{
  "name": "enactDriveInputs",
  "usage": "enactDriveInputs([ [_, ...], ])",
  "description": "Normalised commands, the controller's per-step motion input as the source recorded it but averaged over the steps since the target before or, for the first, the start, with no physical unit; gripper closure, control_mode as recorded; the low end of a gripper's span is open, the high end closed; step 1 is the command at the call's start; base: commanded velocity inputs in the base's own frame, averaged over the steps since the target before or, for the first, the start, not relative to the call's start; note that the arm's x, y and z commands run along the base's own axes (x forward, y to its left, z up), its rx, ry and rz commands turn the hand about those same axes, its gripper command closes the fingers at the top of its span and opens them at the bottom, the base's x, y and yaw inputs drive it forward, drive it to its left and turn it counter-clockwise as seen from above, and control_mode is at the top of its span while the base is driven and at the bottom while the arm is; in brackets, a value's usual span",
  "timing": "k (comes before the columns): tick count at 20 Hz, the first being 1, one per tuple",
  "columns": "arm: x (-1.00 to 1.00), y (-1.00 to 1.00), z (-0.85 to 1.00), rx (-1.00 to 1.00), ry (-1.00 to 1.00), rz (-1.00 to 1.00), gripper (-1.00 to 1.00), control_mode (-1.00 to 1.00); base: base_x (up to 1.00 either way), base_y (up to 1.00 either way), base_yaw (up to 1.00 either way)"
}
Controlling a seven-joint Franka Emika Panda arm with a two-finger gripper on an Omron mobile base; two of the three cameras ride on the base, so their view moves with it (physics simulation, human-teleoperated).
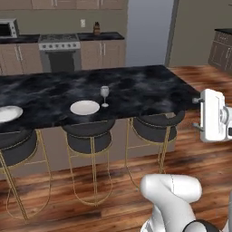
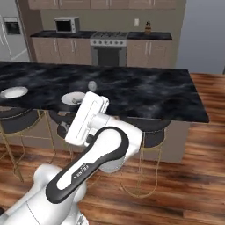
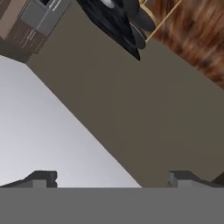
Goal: Retrieve the wine glasses from the counter and place one next to each plate.
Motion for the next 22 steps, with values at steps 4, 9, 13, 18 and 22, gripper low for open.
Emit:
enactDriveInputs([
  [4, 0.00, 0.00, 0.00, 0.00, 0.00, 0.00, -1.00, 1.00, -0.19, -1.00, -0.42],
  [9, 0.00, 0.00, 0.00, 0.00, 0.00, 0.00, -1.00, 1.00, -0.05, -1.00, -0.34],
  [13, 0.00, 0.00, 0.00, 0.00, 0.00, 0.00, -1.00, 1.00, 0.00, -1.00, -0.40],
  [18, 0.00, 0.00, 0.00, 0.00, 0.00, 0.00, -1.00, 1.00, 0.16, -1.00, -0.45],
  [22, 0.00, 0.00, 0.00, 0.00, 0.00, 0.00, -1.00, 1.00, 0.58, -0.94, -0.42],
])
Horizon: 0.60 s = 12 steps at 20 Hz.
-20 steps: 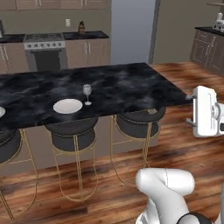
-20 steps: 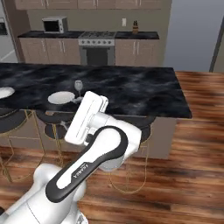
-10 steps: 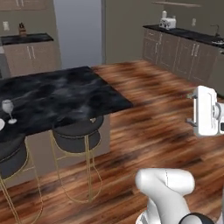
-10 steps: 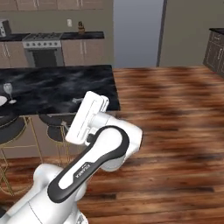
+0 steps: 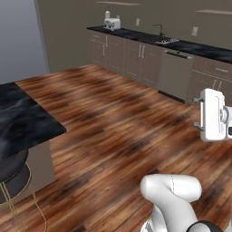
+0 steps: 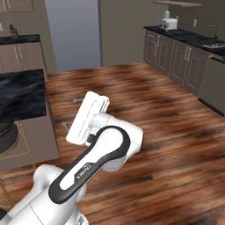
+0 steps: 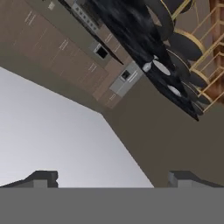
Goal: Retrieve the wine glasses from the counter and place one next to each plate.
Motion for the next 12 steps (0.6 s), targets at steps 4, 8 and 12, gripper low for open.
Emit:
enactDriveInputs([
  [4, 0.00, 0.00, 0.00, 0.00, 0.00, 0.00, -1.00, 1.00, 1.00, -0.09, -0.12],
  [8, 0.00, 0.00, 0.00, 0.00, 0.00, 0.00, -1.00, 1.00, 1.00, -0.19, 0.00],
  [12, 0.00, 0.00, 0.00, 0.00, 0.00, 0.00, -1.00, 1.00, 1.00, -0.28, 0.00],
])
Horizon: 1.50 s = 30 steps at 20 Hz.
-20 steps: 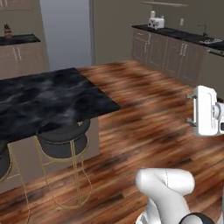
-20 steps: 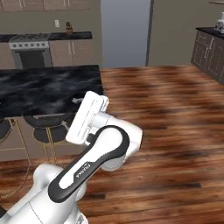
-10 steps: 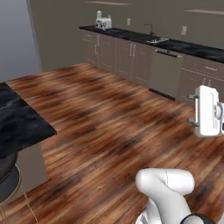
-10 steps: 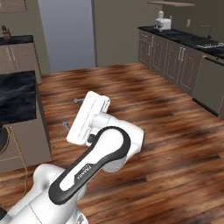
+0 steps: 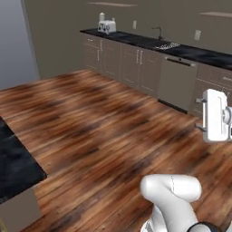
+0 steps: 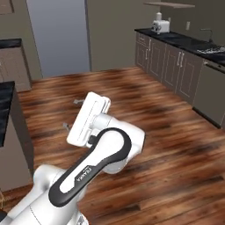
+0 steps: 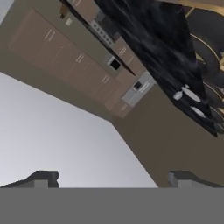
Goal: Retrieve the wine glasses from the counter and place one next to each plate.
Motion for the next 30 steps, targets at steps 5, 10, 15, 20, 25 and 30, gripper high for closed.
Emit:
enactDriveInputs([
  [5, 0.00, 0.00, 0.00, 0.00, 0.00, 0.00, -1.00, 1.00, 1.00, -0.74, 0.00],
  [10, 0.00, 0.00, 0.00, 0.00, 0.00, 0.00, -1.00, 1.00, 1.00, -0.76, 0.01],
  [15, 0.00, 0.00, 0.00, 0.00, 0.00, 0.00, -1.00, 1.00, 1.00, -0.19, 0.07],
  [20, 0.00, 0.00, 0.00, 0.00, 0.00, 0.00, -1.00, 1.00, 1.00, -0.17, 0.11],
  [25, 0.00, 0.00, 0.00, 0.00, 0.00, 0.00, -1.00, 1.00, 1.00, -0.30, 0.08],
  [30, 0.00, 0.00, 0.00, 0.00, 0.00, 0.00, -1.00, 1.00, 1.00, -0.16, 0.03],
])
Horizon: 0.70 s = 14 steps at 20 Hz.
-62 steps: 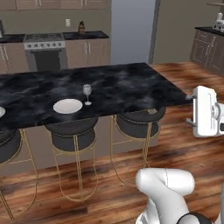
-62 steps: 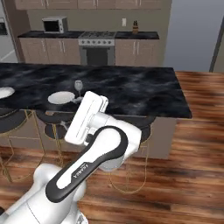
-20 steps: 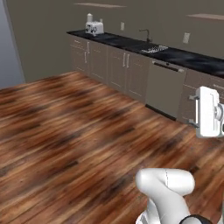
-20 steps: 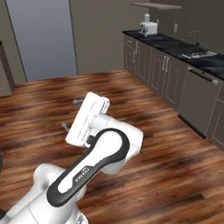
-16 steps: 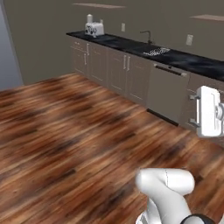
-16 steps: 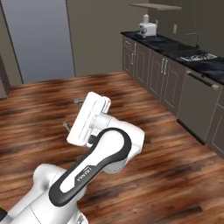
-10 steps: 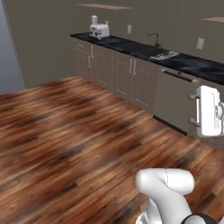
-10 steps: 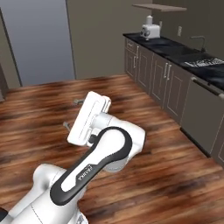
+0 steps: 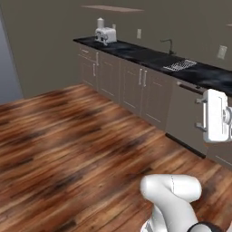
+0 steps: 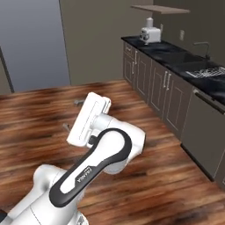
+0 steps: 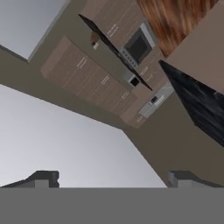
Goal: Retrieve the wine glasses from the counter and place one next to each plate.
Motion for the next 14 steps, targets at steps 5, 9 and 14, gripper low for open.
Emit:
enactDriveInputs([
  [5, 0.00, 0.00, 0.00, 0.00, 0.00, 0.00, -1.00, 1.00, 1.00, 0.38, 0.00],
  [9, 0.00, 0.00, 0.00, 0.00, 0.00, 0.00, -1.00, 1.00, 1.00, 0.71, 0.00],
  [14, 0.00, 0.00, 0.00, 0.00, 0.00, 0.00, -1.00, 1.00, 1.00, 0.72, 0.00],
])
